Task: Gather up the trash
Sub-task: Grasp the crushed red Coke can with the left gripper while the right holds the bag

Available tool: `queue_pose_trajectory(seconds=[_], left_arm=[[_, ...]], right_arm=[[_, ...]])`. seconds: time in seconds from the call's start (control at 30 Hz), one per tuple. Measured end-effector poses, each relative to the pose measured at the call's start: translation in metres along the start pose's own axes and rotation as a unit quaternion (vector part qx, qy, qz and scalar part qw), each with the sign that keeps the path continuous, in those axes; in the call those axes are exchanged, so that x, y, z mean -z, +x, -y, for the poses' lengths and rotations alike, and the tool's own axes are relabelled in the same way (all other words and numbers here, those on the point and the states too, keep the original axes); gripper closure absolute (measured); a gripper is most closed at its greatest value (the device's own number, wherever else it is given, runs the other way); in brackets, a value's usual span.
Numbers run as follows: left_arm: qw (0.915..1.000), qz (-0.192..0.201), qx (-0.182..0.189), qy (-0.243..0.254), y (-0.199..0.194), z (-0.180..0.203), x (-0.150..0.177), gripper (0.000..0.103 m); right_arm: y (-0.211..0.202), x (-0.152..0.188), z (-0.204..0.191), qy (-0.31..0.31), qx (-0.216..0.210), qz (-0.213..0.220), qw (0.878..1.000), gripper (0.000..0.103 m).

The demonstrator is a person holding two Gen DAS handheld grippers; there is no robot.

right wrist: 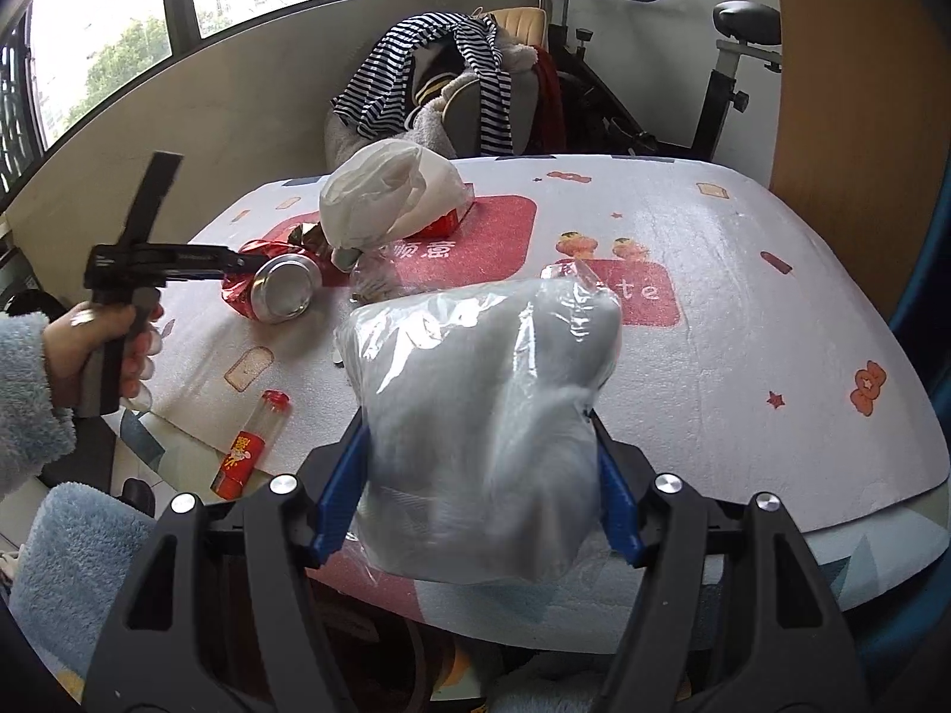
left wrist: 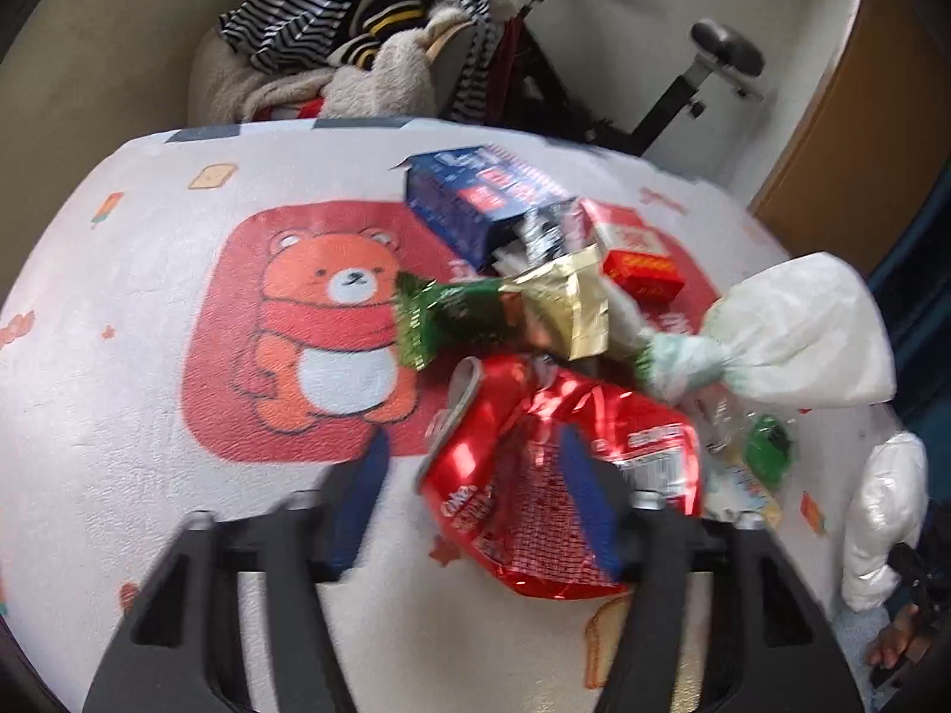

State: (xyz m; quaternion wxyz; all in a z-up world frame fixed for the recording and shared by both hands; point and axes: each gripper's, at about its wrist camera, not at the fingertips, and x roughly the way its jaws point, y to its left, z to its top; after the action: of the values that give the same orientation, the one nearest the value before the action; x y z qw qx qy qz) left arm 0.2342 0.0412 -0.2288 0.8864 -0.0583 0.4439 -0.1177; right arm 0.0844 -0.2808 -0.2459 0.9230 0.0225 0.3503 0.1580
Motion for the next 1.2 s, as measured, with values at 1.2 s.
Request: queue_pose_trajectory(seconds=[1.2], left_arm=[[0.9922,0.097,0.049,0.060,-0.187,0.034,0.117,0.074]], right_arm=[[-0.025,0.051,-0.089,-0.140,-0.126,-0.049,0.981,0.035]])
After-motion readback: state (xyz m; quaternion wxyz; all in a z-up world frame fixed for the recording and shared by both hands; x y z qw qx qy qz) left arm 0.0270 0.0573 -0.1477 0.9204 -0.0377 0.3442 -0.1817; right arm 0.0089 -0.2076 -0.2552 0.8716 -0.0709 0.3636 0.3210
